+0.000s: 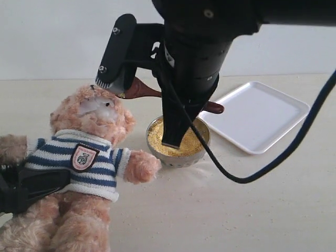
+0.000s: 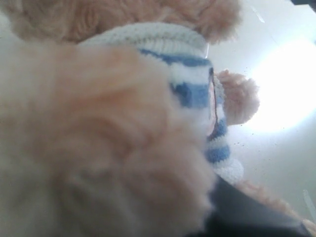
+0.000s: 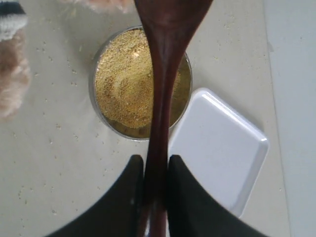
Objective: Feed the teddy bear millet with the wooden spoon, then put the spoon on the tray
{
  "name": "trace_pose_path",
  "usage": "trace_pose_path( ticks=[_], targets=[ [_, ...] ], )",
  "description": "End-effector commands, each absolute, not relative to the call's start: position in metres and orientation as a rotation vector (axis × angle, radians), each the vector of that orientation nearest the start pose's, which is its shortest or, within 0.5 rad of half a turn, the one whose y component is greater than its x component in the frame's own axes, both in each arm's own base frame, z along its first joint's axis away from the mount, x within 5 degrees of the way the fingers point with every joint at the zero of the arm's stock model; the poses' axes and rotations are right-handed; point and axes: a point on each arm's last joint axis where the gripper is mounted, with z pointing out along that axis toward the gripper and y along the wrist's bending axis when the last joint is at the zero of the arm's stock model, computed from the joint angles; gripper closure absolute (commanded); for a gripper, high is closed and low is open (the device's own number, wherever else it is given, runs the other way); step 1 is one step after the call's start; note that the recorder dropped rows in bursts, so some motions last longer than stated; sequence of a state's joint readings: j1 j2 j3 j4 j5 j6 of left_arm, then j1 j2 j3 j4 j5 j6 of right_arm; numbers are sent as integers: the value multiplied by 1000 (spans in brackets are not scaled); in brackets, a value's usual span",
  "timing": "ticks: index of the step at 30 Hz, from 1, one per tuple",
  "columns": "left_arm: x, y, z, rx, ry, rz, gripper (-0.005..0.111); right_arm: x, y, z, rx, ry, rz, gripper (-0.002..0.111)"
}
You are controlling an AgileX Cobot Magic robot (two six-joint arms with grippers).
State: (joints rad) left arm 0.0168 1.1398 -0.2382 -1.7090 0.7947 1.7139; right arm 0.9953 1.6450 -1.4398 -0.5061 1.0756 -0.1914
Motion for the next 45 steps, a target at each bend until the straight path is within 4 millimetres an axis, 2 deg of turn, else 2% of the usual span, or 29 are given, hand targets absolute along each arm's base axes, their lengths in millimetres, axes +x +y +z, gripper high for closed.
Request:
trace_pose_path(
  ticks=[1, 10, 15, 22, 26, 30, 32, 35, 38, 43, 45],
  targets=[
    [157, -63, 190, 350, 2112, -908, 102, 215, 270, 328, -1634, 2032, -332, 108],
    [157, -63, 190, 350, 2112, -908, 102, 210, 270, 326, -1663, 2070, -293, 108],
    [157, -64, 191, 357, 2103, -926, 102, 200, 290, 321, -1730, 1957, -265, 108],
    [153, -68, 196, 392, 2059, -1013, 102, 214, 305, 293, -1785, 1900, -464, 108],
    [152, -70, 197, 405, 2042, -1043, 102, 222, 308, 286, -1810, 1821, -565, 108],
    [152, -70, 198, 406, 2041, -1046, 102, 226, 304, 288, -1800, 1776, -757, 108],
    [152, -70, 197, 405, 2045, -1033, 102, 218, 307, 293, -1795, 1718, -863, 108],
    [152, -70, 197, 405, 2045, -1033, 102, 203, 318, 295, -1816, 1636, -879, 108],
    [152, -70, 197, 405, 2045, -1033, 102, 200, 320, 300, -1776, 1590, -943, 108],
    [152, -70, 197, 405, 2045, -1033, 102, 198, 318, 297, -1729, 1689, -881, 108],
    [152, -70, 197, 413, 2049, -1032, 102, 195, 317, 305, -1661, 1732, -780, 108]
  ],
)
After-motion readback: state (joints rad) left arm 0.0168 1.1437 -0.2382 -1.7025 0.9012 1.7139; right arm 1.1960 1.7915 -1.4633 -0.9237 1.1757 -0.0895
